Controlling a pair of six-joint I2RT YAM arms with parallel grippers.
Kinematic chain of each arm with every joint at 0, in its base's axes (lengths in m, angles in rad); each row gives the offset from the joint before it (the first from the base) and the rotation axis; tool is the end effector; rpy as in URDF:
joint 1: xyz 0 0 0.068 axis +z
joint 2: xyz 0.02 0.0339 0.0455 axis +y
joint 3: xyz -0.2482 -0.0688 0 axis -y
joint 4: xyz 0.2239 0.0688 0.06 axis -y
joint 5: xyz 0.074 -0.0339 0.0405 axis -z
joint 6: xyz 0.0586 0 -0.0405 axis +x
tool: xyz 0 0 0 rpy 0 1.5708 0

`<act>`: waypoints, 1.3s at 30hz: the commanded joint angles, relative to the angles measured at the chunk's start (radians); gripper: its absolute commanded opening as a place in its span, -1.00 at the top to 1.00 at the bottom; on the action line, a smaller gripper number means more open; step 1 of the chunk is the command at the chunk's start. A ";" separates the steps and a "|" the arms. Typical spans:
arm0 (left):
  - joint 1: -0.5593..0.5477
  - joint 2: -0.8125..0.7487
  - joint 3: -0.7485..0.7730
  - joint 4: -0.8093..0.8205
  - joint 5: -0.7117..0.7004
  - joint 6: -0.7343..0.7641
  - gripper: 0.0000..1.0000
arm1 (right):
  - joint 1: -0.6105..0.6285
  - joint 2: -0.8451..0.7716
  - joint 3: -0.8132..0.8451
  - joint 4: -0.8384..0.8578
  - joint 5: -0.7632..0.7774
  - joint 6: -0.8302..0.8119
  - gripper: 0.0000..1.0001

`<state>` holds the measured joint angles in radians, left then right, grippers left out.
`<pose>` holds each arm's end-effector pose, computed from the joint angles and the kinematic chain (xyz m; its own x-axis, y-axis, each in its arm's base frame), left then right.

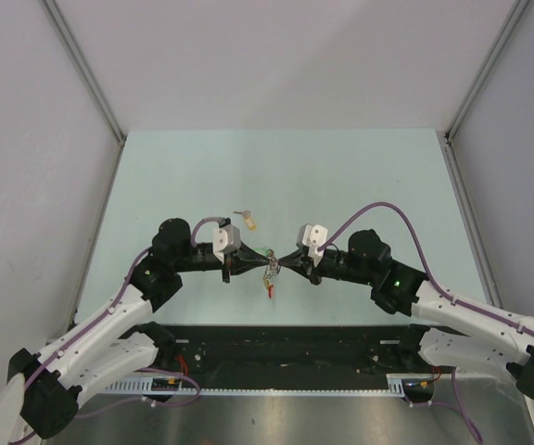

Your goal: Put the keys on the keyring

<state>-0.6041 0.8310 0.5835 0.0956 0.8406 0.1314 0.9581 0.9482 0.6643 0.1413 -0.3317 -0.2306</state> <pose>0.1367 -0.1474 0.2830 0.0056 0.1023 -0.9947 0.9928 0.1182 0.0177 0.1196 0.2033 0.2916 0.1396 -0.1772 -0.9742 -0.9522 0.2460 -0.1812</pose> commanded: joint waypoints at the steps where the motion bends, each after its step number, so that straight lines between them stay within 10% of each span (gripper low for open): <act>1: -0.002 -0.010 -0.001 0.056 0.023 -0.012 0.99 | -0.007 0.003 0.024 0.052 -0.012 0.023 1.00; 39: -0.006 -0.020 -0.011 0.076 0.025 -0.024 0.99 | -0.015 0.014 0.024 0.066 -0.043 0.047 1.00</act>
<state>-0.6052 0.8162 0.5701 0.1108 0.8318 0.1291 0.9482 0.9588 0.6647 0.1528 -0.3588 -0.1989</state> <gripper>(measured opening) 0.006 0.009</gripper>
